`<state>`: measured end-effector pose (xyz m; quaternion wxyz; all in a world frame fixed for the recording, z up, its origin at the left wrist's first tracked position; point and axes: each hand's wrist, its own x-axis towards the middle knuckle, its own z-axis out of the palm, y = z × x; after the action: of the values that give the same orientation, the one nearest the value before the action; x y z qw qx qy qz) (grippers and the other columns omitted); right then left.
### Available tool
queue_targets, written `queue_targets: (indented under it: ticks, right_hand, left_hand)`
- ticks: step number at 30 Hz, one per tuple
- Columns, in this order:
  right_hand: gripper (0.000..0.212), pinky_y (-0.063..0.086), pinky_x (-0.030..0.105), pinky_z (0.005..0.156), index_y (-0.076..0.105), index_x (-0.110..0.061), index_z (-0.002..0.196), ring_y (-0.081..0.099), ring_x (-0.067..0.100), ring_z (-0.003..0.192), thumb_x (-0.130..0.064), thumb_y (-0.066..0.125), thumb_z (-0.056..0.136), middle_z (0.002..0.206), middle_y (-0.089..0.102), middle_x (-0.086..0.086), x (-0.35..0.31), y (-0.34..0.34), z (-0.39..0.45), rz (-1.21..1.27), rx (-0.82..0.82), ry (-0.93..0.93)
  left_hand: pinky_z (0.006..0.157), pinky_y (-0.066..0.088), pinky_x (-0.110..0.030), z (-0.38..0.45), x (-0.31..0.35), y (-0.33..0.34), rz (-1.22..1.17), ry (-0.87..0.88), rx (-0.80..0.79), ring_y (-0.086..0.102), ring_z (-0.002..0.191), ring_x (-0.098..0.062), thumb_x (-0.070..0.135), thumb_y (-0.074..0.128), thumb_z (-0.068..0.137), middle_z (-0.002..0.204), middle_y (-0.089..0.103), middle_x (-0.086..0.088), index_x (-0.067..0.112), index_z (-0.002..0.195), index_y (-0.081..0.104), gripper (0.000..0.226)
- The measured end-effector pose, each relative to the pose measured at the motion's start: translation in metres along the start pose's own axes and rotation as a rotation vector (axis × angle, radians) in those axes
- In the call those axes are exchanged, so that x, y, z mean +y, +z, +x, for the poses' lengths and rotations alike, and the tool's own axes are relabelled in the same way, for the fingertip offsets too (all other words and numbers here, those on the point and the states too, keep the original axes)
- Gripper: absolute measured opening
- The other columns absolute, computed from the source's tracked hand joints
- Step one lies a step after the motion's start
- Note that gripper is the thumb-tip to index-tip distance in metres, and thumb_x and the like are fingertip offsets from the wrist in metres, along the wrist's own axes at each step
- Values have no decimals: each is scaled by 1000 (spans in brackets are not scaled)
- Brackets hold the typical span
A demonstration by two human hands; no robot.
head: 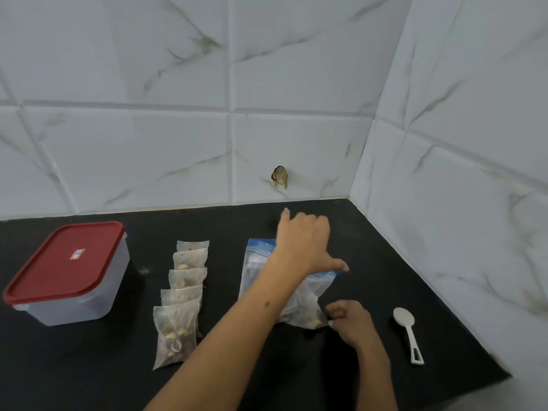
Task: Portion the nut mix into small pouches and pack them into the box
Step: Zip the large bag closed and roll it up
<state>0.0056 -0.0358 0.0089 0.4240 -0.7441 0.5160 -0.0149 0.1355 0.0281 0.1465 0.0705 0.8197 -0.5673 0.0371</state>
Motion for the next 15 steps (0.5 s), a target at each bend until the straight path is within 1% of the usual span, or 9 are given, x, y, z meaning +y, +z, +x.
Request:
queue_targets:
  ticks: [1, 2, 3, 5, 6, 8, 11, 13, 15]
  right_hand:
    - [26, 47, 24, 86, 68, -17, 102, 63, 12, 97, -1, 64, 82, 100, 69, 0, -1, 1, -1, 23, -5, -10]
    - [19, 47, 22, 81, 69, -19, 94, 63, 11, 93, -5, 67, 82, 93, 69, -2, -2, 1, -2, 36, -5, -20]
    - [14, 47, 22, 79, 69, -22, 87, 64, 10, 90, -9, 69, 81, 88, 68, -4, -2, 1, -3, 26, 7, -32]
    - [13, 51, 27, 77, 68, -27, 75, 64, 9, 83, -16, 71, 81, 82, 69, -6, -2, 4, -5, -13, 49, -47]
    - [13, 53, 30, 78, 68, -27, 72, 64, 9, 81, -18, 71, 81, 80, 69, -6, -1, 6, -5, -26, 65, -53]
    - [13, 53, 31, 79, 68, -27, 73, 63, 9, 80, -20, 69, 83, 80, 68, -6, 2, 9, -5, -20, 81, -59]
    - [12, 50, 27, 78, 69, -25, 78, 61, 9, 82, -18, 65, 87, 85, 67, -4, 7, 9, -6, 67, 92, -48]
    - [16, 50, 25, 72, 68, -24, 76, 60, 9, 78, -16, 63, 89, 83, 66, -3, 11, 7, -6, 146, 98, -25]
    - [17, 50, 22, 63, 68, -21, 76, 59, 12, 74, -14, 61, 90, 82, 66, 1, 14, 5, -8, 221, 102, 6]
  left_hand:
    - [111, 27, -48, 7, 6, 2, 44, 4, -86, 57, 114, -25, 69, 65, 72, 117, 62, -5, 12, 119, 54, 75]
    - [106, 33, -47, 13, 9, 6, 65, 9, -138, 58, 110, -25, 63, 67, 76, 115, 62, -5, 12, 118, 55, 67]
    - [101, 37, -43, 16, 9, 11, 64, 12, -157, 59, 108, -25, 53, 68, 81, 115, 63, -6, 12, 117, 57, 56]
    - [92, 43, -38, 17, 6, 19, 3, 13, -127, 61, 106, -24, 34, 65, 90, 116, 64, -6, 14, 115, 62, 32]
    - [90, 45, -37, 16, 3, 20, -52, 13, -109, 61, 105, -24, 29, 63, 91, 115, 65, -6, 15, 112, 64, 25]
    - [89, 47, -36, 13, -3, 18, -151, 29, -107, 62, 102, -23, 27, 61, 92, 111, 66, -5, 17, 105, 67, 17]
    - [89, 49, -38, 8, -16, 9, -242, 38, -89, 61, 100, -23, 27, 57, 95, 110, 65, -5, 17, 101, 63, 14]
    - [90, 50, -40, 6, -28, 5, -287, 24, -67, 60, 98, -23, 27, 53, 97, 109, 65, -4, 16, 101, 60, 14]
    - [85, 50, -38, 2, -39, 4, -364, 12, -40, 60, 92, -20, 25, 51, 97, 104, 66, -3, 17, 96, 57, 11]
